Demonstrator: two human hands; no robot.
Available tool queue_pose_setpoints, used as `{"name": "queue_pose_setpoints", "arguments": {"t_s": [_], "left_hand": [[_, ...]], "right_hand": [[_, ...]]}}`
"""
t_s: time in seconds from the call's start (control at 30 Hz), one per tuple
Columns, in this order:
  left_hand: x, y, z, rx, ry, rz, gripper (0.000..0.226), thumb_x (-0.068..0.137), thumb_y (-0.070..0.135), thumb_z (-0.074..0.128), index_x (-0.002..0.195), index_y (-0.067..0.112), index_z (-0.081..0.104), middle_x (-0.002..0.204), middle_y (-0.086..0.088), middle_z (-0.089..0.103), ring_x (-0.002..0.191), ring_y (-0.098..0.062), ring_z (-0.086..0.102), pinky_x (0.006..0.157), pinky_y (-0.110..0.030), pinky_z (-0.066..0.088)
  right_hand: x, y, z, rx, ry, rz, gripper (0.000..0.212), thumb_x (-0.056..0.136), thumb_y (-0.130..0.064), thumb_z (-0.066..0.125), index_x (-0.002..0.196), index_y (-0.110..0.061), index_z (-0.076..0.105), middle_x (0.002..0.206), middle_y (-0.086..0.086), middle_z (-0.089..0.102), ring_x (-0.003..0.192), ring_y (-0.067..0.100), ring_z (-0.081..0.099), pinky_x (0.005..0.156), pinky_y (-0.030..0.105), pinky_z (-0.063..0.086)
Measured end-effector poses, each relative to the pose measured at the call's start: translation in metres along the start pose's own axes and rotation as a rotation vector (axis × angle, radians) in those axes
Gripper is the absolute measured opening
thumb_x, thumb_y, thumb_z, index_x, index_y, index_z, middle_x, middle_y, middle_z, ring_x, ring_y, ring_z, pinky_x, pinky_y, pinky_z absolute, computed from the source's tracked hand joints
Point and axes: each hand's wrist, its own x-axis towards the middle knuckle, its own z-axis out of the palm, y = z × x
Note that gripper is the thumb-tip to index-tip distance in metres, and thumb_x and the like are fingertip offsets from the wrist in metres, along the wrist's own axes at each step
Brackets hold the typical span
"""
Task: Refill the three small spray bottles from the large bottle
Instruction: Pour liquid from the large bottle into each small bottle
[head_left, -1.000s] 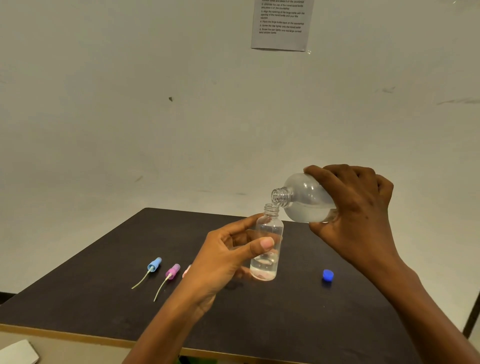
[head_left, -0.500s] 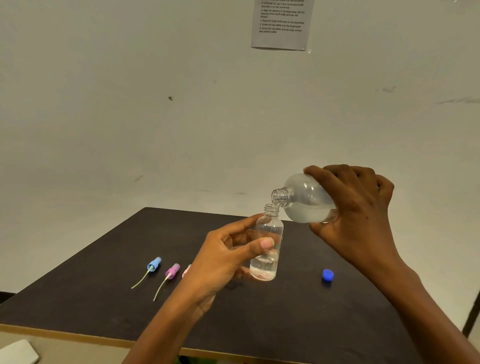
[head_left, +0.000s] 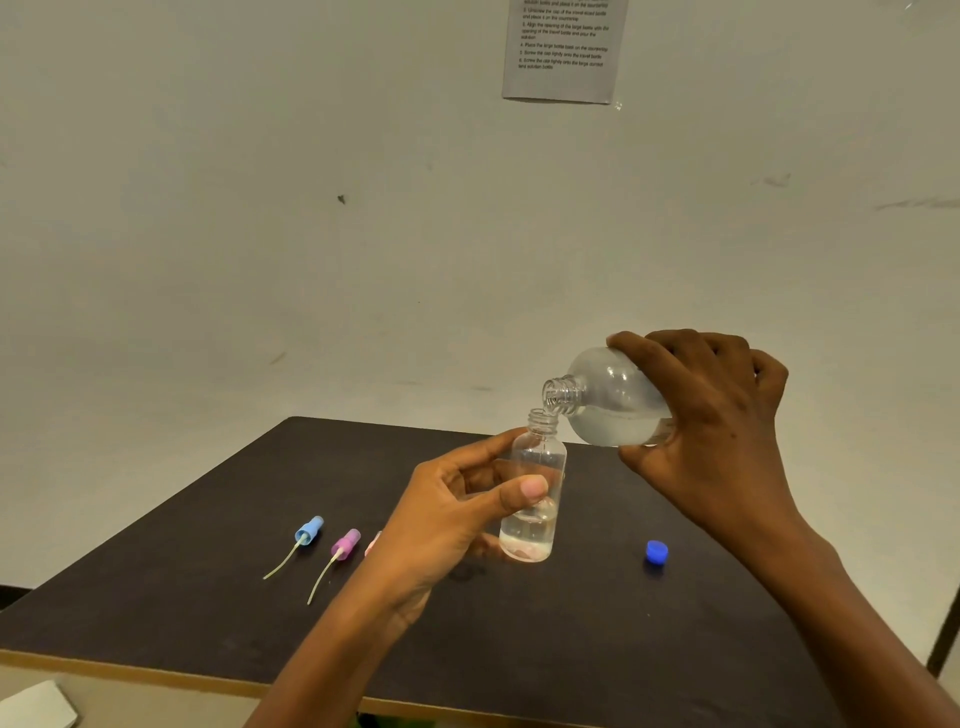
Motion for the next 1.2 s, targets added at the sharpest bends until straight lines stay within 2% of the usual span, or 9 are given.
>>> {"name": "queue_pose_setpoints", "arguments": {"t_s": [0.33,0.57,0.87,1.0,1.2], "left_hand": [[0.0005,0.0006,-0.0003,0.012,-0.001,0.011,0.043,0.059,0.028,0.07,0.1,0.038,0.063,0.096,0.008,0.075,0.089,-0.009,0.071,0.058,-0.029,0.058],[0.0005,0.0003,-0.0009,0.013,0.004,0.009,0.042,0.058,0.029,0.07,0.098,0.038,0.063,0.095,0.012,0.075,0.089,-0.007,0.071,0.058,-0.027,0.057],[0.0006,0.0008,-0.0018,0.005,0.005,0.01,0.041,0.059,0.028,0.07,0.098,0.039,0.063,0.095,0.013,0.074,0.089,-0.007,0.071,0.058,-0.026,0.057],[-0.0001,0.0019,-0.0005,0.003,0.001,0.016,0.04,0.06,0.025,0.069,0.098,0.037,0.062,0.091,0.014,0.075,0.086,-0.006,0.071,0.056,-0.027,0.057],[0.0,0.0011,-0.0003,-0.001,0.004,0.014,0.039,0.061,0.026,0.07,0.097,0.037,0.064,0.093,0.011,0.075,0.088,-0.009,0.071,0.055,-0.027,0.056]], "right_hand": [[0.0017,0.0001,-0.0006,-0.009,-0.008,-0.002,0.084,0.048,-0.01,0.085,0.12,-0.028,0.044,0.108,0.007,0.059,0.105,0.023,0.038,0.083,0.04,0.024],[0.0027,-0.0007,-0.0012,-0.015,-0.008,0.003,0.087,0.047,-0.01,0.085,0.12,-0.028,0.042,0.108,0.007,0.059,0.104,0.023,0.038,0.081,0.047,0.031],[0.0029,-0.0005,0.0006,-0.016,0.002,-0.003,0.084,0.049,-0.011,0.084,0.12,-0.028,0.043,0.108,0.007,0.059,0.104,0.023,0.039,0.082,0.046,0.03],[0.0036,0.0002,0.0002,-0.007,0.021,-0.018,0.073,0.054,-0.02,0.072,0.12,-0.028,0.043,0.108,0.008,0.059,0.103,0.023,0.038,0.081,0.048,0.031],[0.003,-0.0007,-0.0011,-0.004,0.016,-0.008,0.071,0.054,-0.021,0.069,0.12,-0.028,0.043,0.108,0.008,0.059,0.104,0.023,0.038,0.082,0.046,0.03]]}}
